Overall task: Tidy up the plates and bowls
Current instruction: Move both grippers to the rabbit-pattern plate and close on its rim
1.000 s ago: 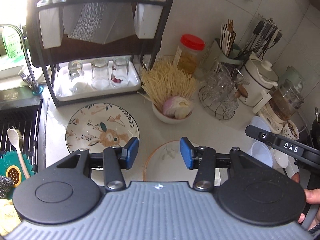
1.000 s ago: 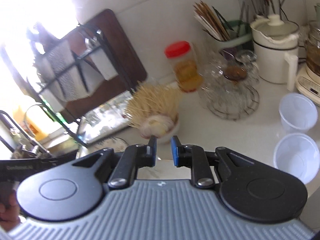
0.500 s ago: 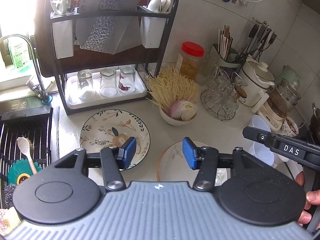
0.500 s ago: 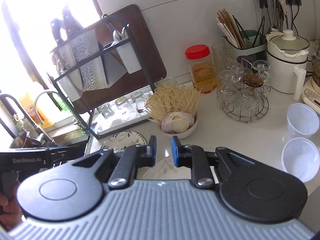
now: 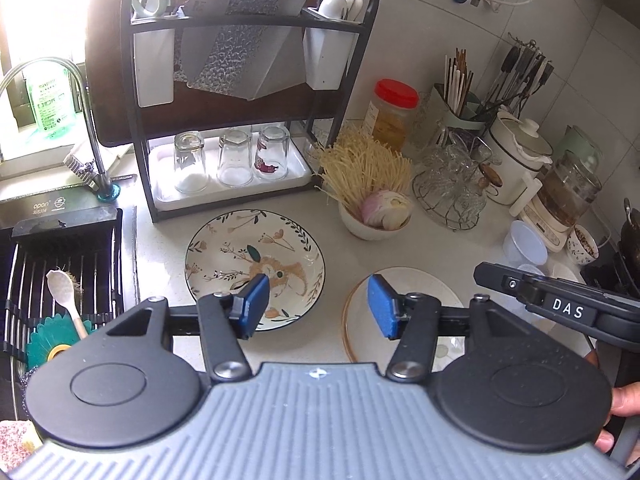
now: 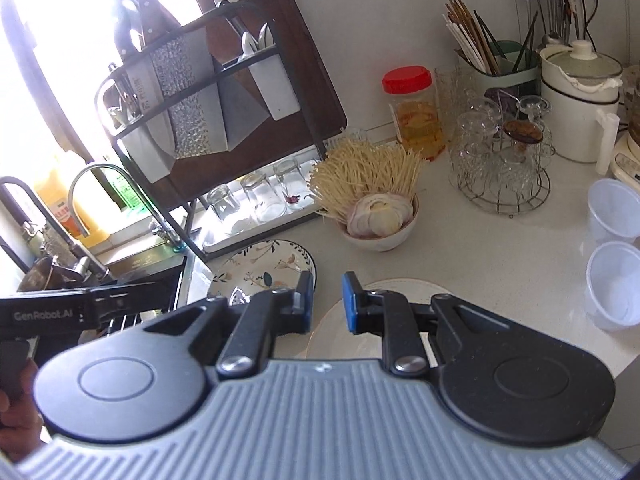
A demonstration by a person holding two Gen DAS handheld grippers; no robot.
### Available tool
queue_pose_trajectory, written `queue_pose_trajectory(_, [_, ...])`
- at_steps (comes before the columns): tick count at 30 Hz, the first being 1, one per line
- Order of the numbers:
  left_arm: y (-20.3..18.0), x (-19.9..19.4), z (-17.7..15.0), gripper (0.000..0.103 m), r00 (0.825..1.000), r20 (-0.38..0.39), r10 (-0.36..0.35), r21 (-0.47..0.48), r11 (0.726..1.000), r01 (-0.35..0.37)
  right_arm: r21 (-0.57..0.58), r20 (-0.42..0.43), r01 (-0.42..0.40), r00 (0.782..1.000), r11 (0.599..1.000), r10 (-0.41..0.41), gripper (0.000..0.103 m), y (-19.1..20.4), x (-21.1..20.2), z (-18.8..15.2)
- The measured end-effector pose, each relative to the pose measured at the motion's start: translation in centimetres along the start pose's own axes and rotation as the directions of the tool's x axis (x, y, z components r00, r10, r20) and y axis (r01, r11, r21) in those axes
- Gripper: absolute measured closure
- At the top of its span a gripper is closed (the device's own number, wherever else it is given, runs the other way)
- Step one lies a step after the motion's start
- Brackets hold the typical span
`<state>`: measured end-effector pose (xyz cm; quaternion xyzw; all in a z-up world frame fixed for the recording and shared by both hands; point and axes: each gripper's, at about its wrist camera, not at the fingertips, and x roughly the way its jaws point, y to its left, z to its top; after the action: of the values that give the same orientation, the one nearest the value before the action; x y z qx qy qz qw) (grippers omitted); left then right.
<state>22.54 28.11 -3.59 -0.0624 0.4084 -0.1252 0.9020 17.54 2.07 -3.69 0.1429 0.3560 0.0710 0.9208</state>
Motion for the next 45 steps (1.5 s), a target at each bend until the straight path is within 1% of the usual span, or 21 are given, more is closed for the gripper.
queue_pose_trajectory(6, [1.9, 1.3, -0.2, 0.042, 0.999, -0.036, -0.019, -0.005, 1.0, 0.019, 0.038, -0.019, 0.003, 1.0, 0.999, -0.002, 0.083, 0.5, 1.5, -0.8])
queue_pose_trajectory(10, [3.5, 3.2, -0.2, 0.042, 0.998, -0.062, 0.0, -0.005, 1.0, 0.0, 0.065, -0.055, -0.002, 0.998, 0.998, 0.006, 0.083, 0.2, 2.6, -0.4])
queue_pose_trajectory(13, [4.8, 5.1, -0.4, 0.042, 0.997, -0.078, 0.03, -0.02, 0.999, -0.032, 0.039, -0.087, -0.008, 0.996, 0.999, 0.011, 0.083, 0.0, 3.6, -0.1])
queue_pose_trajectory(15, [5.7, 5.9, -0.5, 0.042, 0.995, -0.083, 0.054, -0.06, 0.996, -0.059, 0.038, -0.106, -0.006, 0.994, 0.999, 0.01, 0.083, -0.5, 4.6, 0.0])
queue_pose_trajectory(20, [7.5, 7.3, -0.9, 0.042, 0.993, -0.081, 0.083, -0.147, 0.985, -0.094, 0.068, -0.148, -0.029, 0.988, 0.997, 0.039, 0.083, -1.4, 7.7, 1.1])
queue_pose_trajectory(24, [8.6, 8.7, -1.3, 0.042, 0.991, -0.082, 0.107, -0.208, 0.97, -0.122, 0.048, -0.179, -0.047, 0.982, 0.998, 0.055, 0.083, -1.4, 10.0, 2.0])
queue_pose_trajectory(25, [8.9, 8.8, -1.3, 0.042, 0.99, -0.077, 0.117, -0.224, 0.966, -0.131, 0.039, -0.193, -0.049, 0.98, 0.998, 0.056, 0.077, -1.3, 10.6, 2.2])
queue_pose_trajectory(26, [9.2, 9.0, -1.3, 0.042, 0.99, -0.068, 0.123, -0.243, 0.961, -0.136, 0.037, -0.203, -0.056, 0.977, 0.998, 0.062, 0.068, -1.3, 11.3, 2.4])
queue_pose_trajectory(27, [9.5, 9.2, -1.2, 0.042, 0.99, -0.066, 0.127, -0.257, 0.956, -0.14, 0.041, -0.207, -0.065, 0.976, 0.997, 0.072, 0.05, -1.3, 11.8, 2.6])
queue_pose_trajectory(28, [9.8, 9.6, -1.2, 0.042, 0.988, -0.072, 0.135, -0.269, 0.951, -0.149, 0.044, -0.206, -0.075, 0.975, 0.996, 0.082, 0.043, -1.3, 12.3, 2.7])
queue_pose_trajectory(29, [10.1, 10.1, -1.2, 0.042, 0.987, -0.076, 0.142, -0.282, 0.947, -0.158, 0.042, -0.208, -0.085, 0.974, 0.996, 0.092, 0.043, -1.2, 12.8, 2.9])
queue_pose_trajectory(33, [11.3, 11.8, -1.4, 0.042, 0.983, -0.099, 0.155, -0.315, 0.932, -0.179, 0.027, -0.263, -0.118, 0.957, 0.993, 0.121, 0.043, -0.5, 15.7, 3.0])
queue_pose_trajectory(35, [11.8, 12.7, -1.5, 0.042, 0.981, -0.108, 0.159, -0.317, 0.93, -0.185, 0.036, -0.293, -0.14, 0.945, 0.99, 0.144, 0.043, -0.2, 17.2, 2.9])
queue_pose_trajectory(39, [12.3, 14.1, -1.8, 0.043, 0.977, -0.108, 0.184, -0.299, 0.931, -0.209, 0.021, -0.345, -0.142, 0.928, 0.99, 0.141, 0.045, 0.3, 20.0, 2.4])
queue_pose_trajectory(40, [12.3, 14.5, -1.8, 0.043, 0.975, -0.115, 0.19, -0.291, 0.932, -0.217, 0.013, -0.351, -0.142, 0.926, 0.99, 0.138, 0.05, 0.4, 20.6, 2.3])
queue_pose_trajectory(41, [12.5, 14.8, -1.9, 0.043, 0.974, -0.119, 0.192, -0.292, 0.931, -0.22, 0.001, -0.354, -0.138, 0.926, 0.99, 0.13, 0.053, 0.5, 21.2, 2.2])
queue_pose_trajectory(43, [12.8, 15.5, -2.2, 0.043, 0.975, -0.125, 0.185, -0.302, 0.929, -0.215, -0.016, -0.359, -0.12, 0.927, 0.993, 0.106, 0.06, 0.6, 22.3, 2.0])
queue_pose_trajectory(45, [12.9, 16.3, -2.5, 0.045, 0.974, -0.136, 0.184, -0.302, 0.928, -0.217, -0.004, -0.364, -0.111, 0.926, 0.994, 0.102, 0.067, 0.3, 23.2, 1.8])
